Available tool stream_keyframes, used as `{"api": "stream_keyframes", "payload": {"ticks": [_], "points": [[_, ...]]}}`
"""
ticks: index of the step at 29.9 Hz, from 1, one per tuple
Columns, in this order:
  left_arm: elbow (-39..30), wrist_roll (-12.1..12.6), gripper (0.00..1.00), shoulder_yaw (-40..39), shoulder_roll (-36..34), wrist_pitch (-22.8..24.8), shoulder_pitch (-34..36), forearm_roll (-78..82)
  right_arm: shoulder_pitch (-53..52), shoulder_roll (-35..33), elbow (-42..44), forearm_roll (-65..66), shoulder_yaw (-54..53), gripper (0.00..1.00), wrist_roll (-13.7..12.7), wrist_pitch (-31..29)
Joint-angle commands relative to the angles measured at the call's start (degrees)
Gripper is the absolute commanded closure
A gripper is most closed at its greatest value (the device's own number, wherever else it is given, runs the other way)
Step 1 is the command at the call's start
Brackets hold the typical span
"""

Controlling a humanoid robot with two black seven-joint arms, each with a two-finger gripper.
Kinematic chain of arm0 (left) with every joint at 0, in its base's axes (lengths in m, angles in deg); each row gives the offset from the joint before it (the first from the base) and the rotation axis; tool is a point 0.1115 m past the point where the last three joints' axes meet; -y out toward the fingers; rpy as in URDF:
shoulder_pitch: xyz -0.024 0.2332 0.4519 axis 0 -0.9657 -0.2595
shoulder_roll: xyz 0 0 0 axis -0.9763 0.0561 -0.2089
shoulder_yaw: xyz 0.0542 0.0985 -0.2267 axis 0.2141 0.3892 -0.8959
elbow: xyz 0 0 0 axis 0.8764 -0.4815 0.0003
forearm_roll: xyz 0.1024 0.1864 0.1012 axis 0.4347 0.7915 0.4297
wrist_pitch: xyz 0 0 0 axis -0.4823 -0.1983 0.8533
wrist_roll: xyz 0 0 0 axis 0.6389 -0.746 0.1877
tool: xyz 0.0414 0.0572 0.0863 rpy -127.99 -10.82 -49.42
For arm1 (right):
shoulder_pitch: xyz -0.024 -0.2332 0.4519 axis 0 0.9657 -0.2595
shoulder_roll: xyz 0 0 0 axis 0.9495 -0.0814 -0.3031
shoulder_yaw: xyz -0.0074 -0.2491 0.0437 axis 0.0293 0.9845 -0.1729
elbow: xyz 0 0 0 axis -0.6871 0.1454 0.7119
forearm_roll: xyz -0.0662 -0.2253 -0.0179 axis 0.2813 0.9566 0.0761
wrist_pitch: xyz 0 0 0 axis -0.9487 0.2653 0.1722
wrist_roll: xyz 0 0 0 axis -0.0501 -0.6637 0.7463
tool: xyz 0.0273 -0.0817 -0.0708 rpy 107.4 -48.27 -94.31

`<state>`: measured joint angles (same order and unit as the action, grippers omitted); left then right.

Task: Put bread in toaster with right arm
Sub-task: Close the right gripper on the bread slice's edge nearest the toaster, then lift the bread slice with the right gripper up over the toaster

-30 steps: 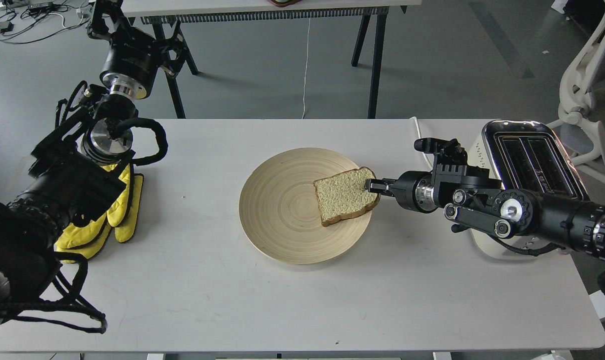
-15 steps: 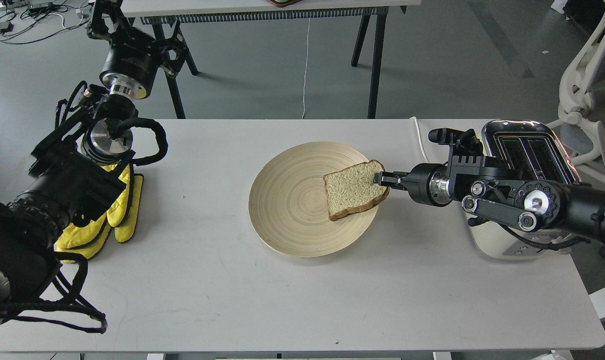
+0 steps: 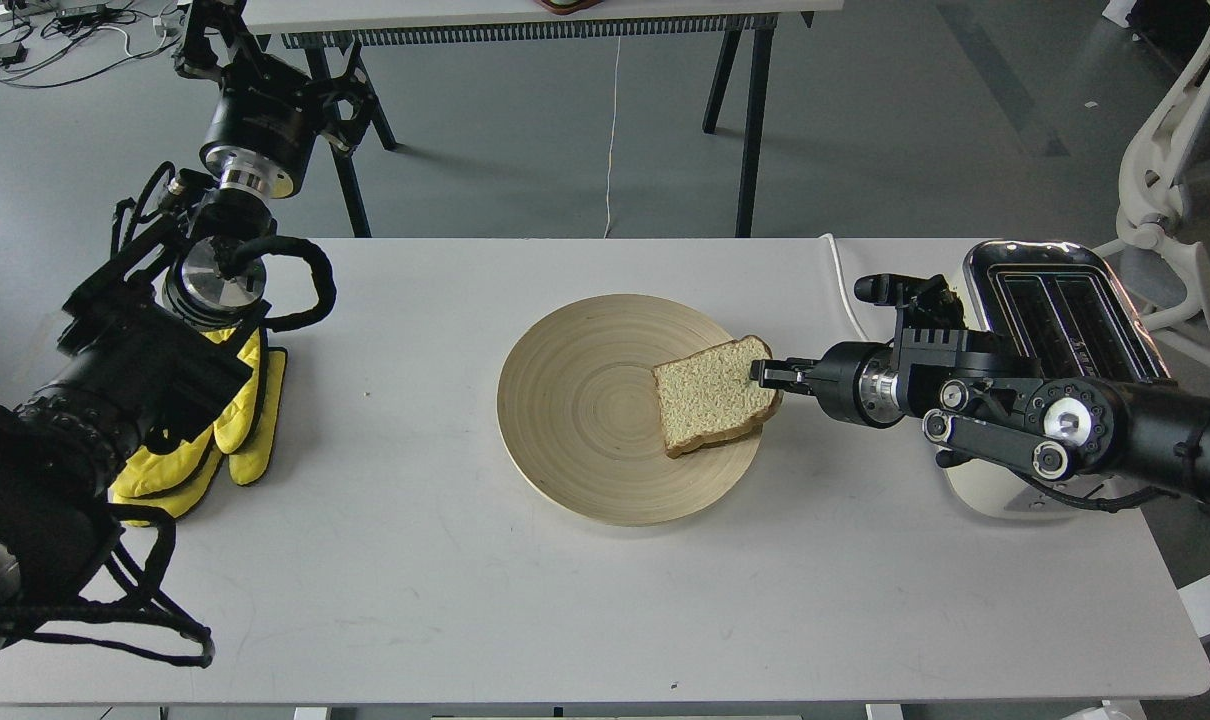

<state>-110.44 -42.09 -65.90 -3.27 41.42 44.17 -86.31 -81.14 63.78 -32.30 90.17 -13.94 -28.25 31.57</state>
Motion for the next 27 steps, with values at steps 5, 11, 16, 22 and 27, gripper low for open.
{"api": "stream_keyframes", "payload": {"ticks": [5, 11, 16, 22, 27], "points": [[0.0, 0.0, 0.0, 0.0, 0.0, 0.0, -0.1, 0.0, -1.9, -1.1, -1.1, -0.8, -0.9, 1.0, -0.1, 0.0], [0.0, 0.0, 0.0, 0.0, 0.0, 0.0, -0.1, 0.0, -8.9, -8.0, -7.5, -1.0, -1.1, 1.0, -0.3, -0.5], [0.0, -0.1, 0.0, 0.0, 0.0, 0.0, -0.1, -0.1, -16.2, -16.1, -13.1, -1.2, -0.4, 1.0, -2.2, -1.6], [0.0, -0.1, 0.0, 0.0, 0.0, 0.0, -0.1, 0.0, -25.6, -27.3, -18.1, -0.1, 0.1, 1.0, -5.9, -7.1], [0.0, -0.1, 0.0, 0.0, 0.0, 0.0, -0.1, -0.1, -32.0, -34.5, -23.9, 3.0, 3.6, 1.0, -7.1, -10.6]]}}
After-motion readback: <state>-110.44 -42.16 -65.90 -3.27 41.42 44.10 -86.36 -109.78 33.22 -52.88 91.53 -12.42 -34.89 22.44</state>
